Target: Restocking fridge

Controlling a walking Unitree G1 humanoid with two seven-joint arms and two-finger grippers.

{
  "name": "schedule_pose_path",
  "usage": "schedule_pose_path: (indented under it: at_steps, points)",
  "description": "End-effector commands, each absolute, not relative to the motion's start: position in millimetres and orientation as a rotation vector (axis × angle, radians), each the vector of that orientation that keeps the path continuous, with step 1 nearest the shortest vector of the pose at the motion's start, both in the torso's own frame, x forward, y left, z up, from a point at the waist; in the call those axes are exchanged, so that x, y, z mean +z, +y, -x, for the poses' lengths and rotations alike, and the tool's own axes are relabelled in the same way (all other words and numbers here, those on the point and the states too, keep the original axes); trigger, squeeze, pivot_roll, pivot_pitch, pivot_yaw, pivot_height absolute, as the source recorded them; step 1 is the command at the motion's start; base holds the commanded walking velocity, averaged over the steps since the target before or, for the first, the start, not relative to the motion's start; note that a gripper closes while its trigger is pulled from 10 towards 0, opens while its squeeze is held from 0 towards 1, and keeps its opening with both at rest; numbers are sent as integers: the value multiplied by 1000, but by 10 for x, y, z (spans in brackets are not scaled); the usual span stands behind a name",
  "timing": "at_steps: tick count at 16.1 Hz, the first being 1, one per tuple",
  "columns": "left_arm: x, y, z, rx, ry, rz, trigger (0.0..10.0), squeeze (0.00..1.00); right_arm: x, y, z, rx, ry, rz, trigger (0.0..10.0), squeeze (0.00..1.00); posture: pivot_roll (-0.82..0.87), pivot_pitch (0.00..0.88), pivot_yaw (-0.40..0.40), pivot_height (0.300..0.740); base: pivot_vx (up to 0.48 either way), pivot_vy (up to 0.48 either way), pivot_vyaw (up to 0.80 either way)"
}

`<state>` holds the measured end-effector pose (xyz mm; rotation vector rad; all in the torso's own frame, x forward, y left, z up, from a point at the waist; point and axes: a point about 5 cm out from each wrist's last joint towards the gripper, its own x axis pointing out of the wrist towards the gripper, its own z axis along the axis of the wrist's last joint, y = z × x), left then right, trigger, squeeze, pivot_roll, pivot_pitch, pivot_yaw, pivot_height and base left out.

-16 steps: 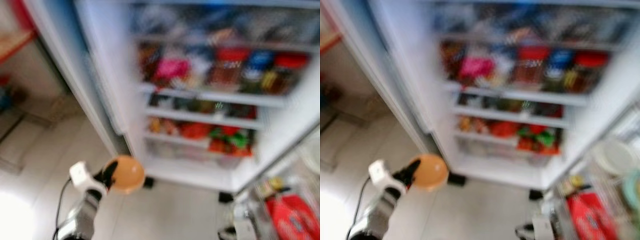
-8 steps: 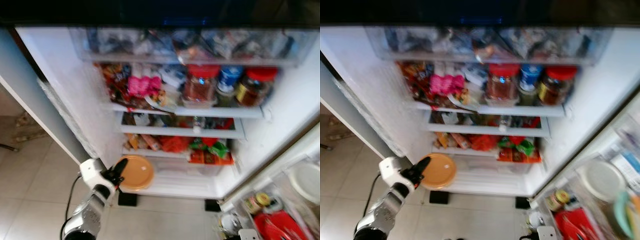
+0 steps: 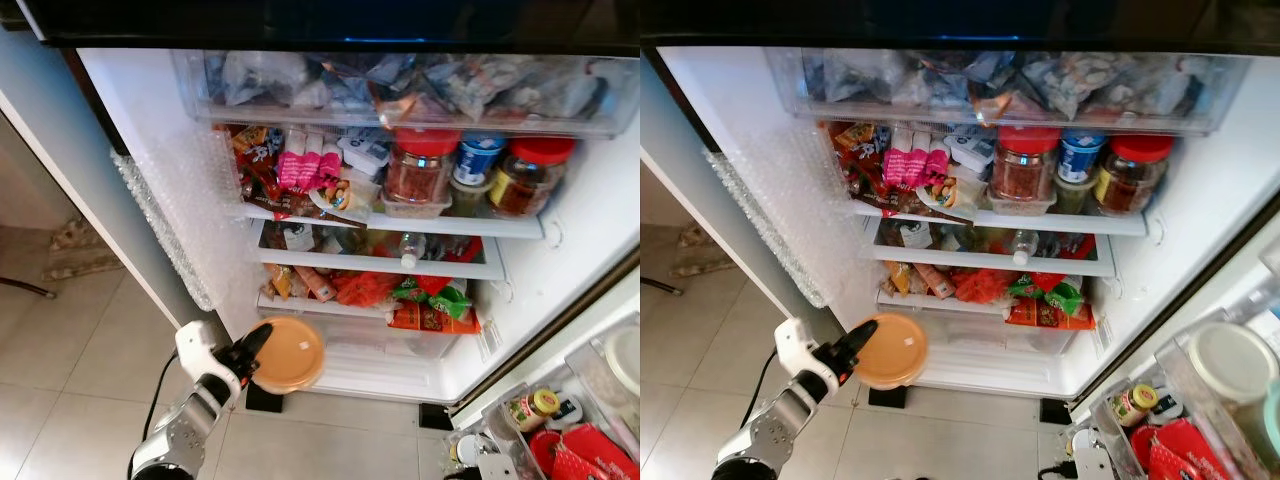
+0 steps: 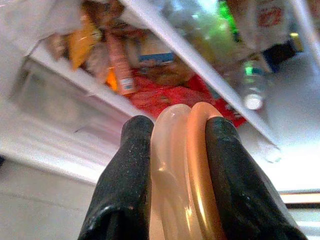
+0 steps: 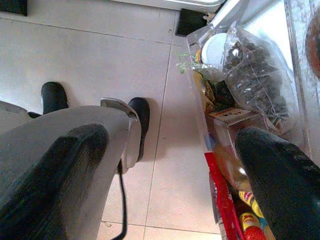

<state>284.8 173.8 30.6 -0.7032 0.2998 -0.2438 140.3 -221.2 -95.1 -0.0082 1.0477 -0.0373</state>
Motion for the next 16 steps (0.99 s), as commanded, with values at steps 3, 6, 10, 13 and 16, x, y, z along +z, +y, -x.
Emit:
schedule_pose_path:
  at_steps: [3,6,10,13,16]
  points:
    - [309,1756,-2838,-249,305,705,10000,0,-980,-2200,-1333,-42,1074,-6,10000,0,-22,136,24,740,0,0,-217]
    - [310,1749,-2835,-252,307,702,10000,0,-982,-2196,-1330,-40,1077,-16,10000,0,-21,143,24,740,0,0,-717]
    - [324,1755,-2840,-254,301,693,10000,0,-980,-2196,-1334,-37,1073,-16,10000,0,-19,148,24,740,0,0,-350]
    - [344,1760,-2856,-254,293,685,10000,0,-979,-2198,-1337,-41,1071,-16,10000,0,-18,148,25,740,0,0,0]
    - [344,1748,-2855,-265,297,667,10000,0,-983,-2193,-1331,-39,1078,-26,10000,0,-19,148,26,740,0,0,-258]
